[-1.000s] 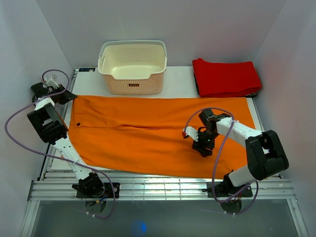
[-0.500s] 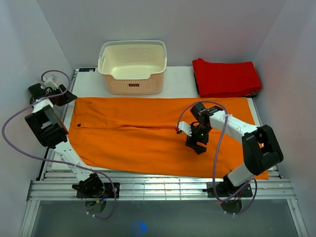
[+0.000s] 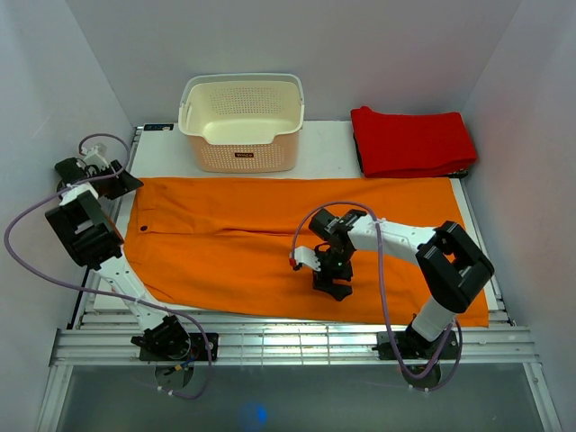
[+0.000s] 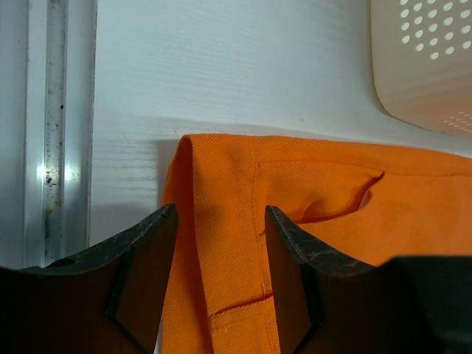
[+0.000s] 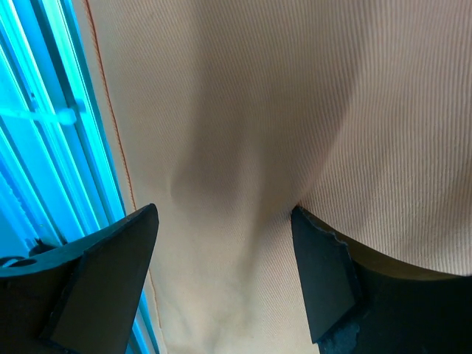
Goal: Fold and stack the trousers
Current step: Flatten the trousers out
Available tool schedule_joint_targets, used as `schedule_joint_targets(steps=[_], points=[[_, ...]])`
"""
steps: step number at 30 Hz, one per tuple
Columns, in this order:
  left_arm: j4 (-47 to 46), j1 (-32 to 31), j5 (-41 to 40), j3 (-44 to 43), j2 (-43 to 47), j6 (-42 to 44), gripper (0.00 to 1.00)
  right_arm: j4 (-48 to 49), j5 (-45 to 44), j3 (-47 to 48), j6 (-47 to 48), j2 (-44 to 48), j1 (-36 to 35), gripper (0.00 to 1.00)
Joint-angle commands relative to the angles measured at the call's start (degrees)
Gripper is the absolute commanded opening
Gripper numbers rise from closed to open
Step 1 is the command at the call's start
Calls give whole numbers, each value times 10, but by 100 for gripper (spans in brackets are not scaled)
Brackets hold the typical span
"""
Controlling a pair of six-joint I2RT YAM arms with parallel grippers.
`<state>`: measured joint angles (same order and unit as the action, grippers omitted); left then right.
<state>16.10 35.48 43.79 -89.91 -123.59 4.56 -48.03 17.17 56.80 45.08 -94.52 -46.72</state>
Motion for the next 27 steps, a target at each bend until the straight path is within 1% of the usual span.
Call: schedule_joint_targets(steps=[1, 8, 9, 11, 13, 14, 16, 17, 19, 20, 23, 25, 27], points=[[11, 3, 33, -1, -11, 7, 61, 30, 29, 18, -25, -21, -25, 78], [19, 1, 31, 18, -12, 23, 61, 49, 36, 38, -38, -52, -57, 77], [19, 1, 32, 23, -11, 24, 61, 54, 34, 35, -39, -55, -60, 77], [19, 0, 45, 26, -7, 24, 56, 58, 32, 31, -42, -64, -63, 76], [17, 1, 61, 27, -3, 23, 50, 64, 30, 19, -43, -68, -63, 75], [13, 1, 67, 28, 0, 20, 39, 66, 28, 14, -45, -69, -63, 75], [-10, 1, 81, 32, 12, 0, 29, 72, 15, -6, -43, -69, -63, 75], [-20, 1, 95, 33, 17, -9, 18, 72, 4, -15, -40, -66, -63, 74], [-62, 1, 102, 37, 31, -33, 7, 75, -4, -30, -38, -64, -63, 74], [-77, 1, 103, 37, 35, -65, 1, 77, -6, -45, -37, -61, -63, 74], [-134, 1, 92, 29, 43, -115, 0, 80, -19, -69, -31, -58, -64, 74], [-156, 0, 79, 18, 39, -133, 0, 80, -23, -79, -27, -56, -63, 74], [-156, 1, 65, -3, 22, -140, 0, 80, -28, -91, -25, -57, -63, 73]])
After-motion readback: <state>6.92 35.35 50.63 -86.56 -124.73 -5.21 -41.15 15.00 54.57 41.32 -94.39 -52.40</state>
